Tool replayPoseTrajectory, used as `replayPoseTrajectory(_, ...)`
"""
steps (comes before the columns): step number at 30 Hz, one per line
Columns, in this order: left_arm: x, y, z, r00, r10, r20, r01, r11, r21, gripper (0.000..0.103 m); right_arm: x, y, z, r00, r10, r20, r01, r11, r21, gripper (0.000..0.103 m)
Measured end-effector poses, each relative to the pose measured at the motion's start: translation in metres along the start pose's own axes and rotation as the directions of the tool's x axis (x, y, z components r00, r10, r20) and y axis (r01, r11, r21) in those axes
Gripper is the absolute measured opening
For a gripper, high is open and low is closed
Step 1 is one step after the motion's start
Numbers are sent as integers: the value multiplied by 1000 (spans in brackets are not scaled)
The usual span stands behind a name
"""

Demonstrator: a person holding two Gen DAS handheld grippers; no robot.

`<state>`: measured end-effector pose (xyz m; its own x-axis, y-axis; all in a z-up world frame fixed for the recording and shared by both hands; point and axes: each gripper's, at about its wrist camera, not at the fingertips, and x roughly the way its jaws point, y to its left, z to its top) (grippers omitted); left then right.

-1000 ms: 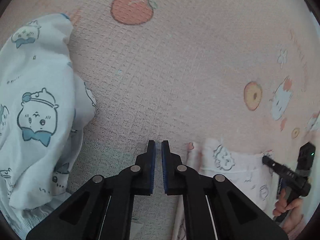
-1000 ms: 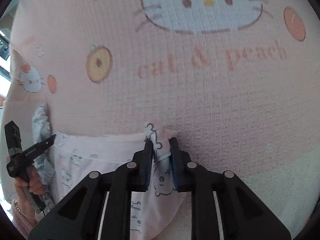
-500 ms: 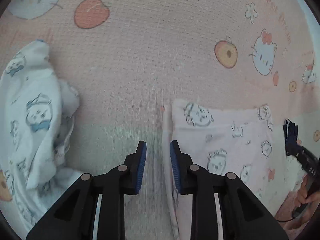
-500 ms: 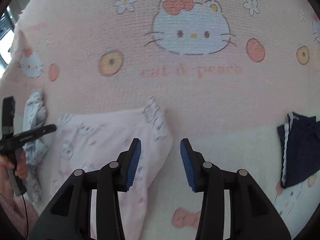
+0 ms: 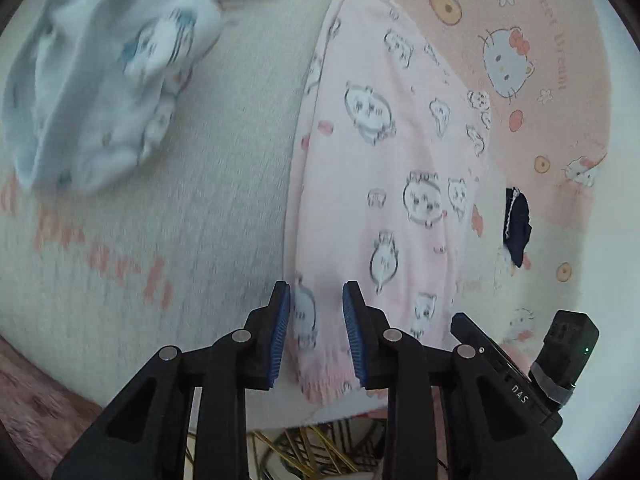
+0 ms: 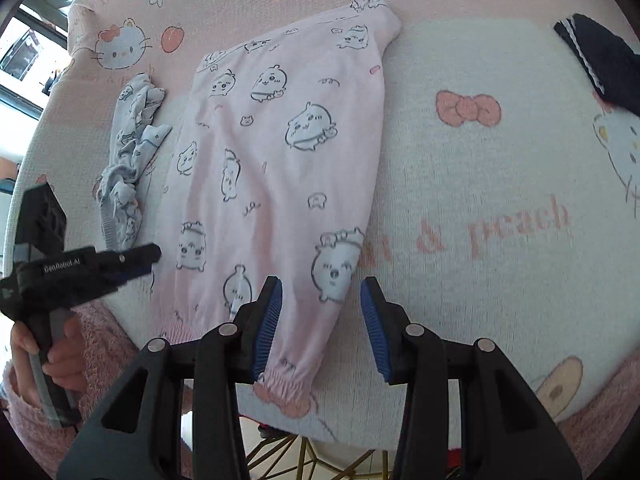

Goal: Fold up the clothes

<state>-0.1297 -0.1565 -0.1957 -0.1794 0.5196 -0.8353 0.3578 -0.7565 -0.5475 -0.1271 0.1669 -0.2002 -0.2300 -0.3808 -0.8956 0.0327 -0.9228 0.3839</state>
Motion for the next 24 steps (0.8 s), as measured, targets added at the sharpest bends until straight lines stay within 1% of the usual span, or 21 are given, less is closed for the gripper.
replayPoseTrajectory(2,-6,3,-17,1000,-20,8,20,1000,3,30,-3,-7,-14,1000,10,-13,-10,1000,13,42)
replayPoseTrajectory(4,-13,4,-32,1000,-13,27,13,1000,8,32,-3,-15,-27,999,23,-28,-22,999,36,42)
replayPoseTrajectory(6,-15,7,-46,1000,-12,29,12,1000,5,34,0,-22,-35,997,63,-41,-61,996,61,42)
replayPoseTrajectory(8,-6,11,-52,1000,-15,6,15,1000,-2,35,5,-27,-41,992,114,-52,-110,990,84,42)
replayPoseTrajectory(9,-1,11,-52,1000,-2,2,2,1000,-7,35,9,-28,-42,989,140,-53,-135,986,97,46)
replayPoseTrajectory(10,1,11,-51,1000,-10,9,10,1000,-15,34,13,-28,-42,986,155,-53,-149,983,104,51)
replayPoseTrajectory(11,3,10,-51,1000,-18,16,18,1000,-24,34,15,-28,-42,985,165,-38,-161,982,104,52)
replayPoseTrajectory(12,4,9,-51,999,-47,19,48,998,-32,34,16,-27,-41,983,180,-25,-176,979,100,56)
replayPoseTrajectory(13,6,8,-51,997,-76,22,77,996,-39,31,16,-25,-42,984,174,-24,-171,981,91,57)
replayPoseTrajectory(14,7,6,-53,998,-59,22,60,998,-34,29,17,-22,-42,985,169,-23,-166,983,81,57)
replayPoseTrajectory(15,9,4,-54,999,-42,23,43,999,-29,27,18,-19,-43,986,163,-33,-161,985,61,51)
replayPoseTrajectory(16,7,2,-56,999,-40,27,41,999,-21,26,19,-15,-44,987,157,-44,-156,987,41,32)
replayPoseTrajectory(17,5,0,-57,999,-38,32,38,999,-14,24,20,-11,-45,987,152,-54,-151,988,21,23)
replayPoseTrajectory(18,4,-2,-59,999,-36,37,36,999,-6,23,21,-9,-47,986,159,-58,-159,987,15,20)
replayPoseTrajectory(19,2,-4,-61,999,-33,42,33,999,2,21,18,-7,-49,988,148,-47,-148,989,-10,16)
replayPoseTrajectory(21,-2,-8,-64,998,-29,51,28,999,17,20,13,-3,-50,991,130,-27,-131,990,-47,13)
replayPoseTrajectory(24,-8,-13,-69,998,-23,65,20,999,40,14,-3,-6,-53,992,128,-9,-128,991,-49,11)
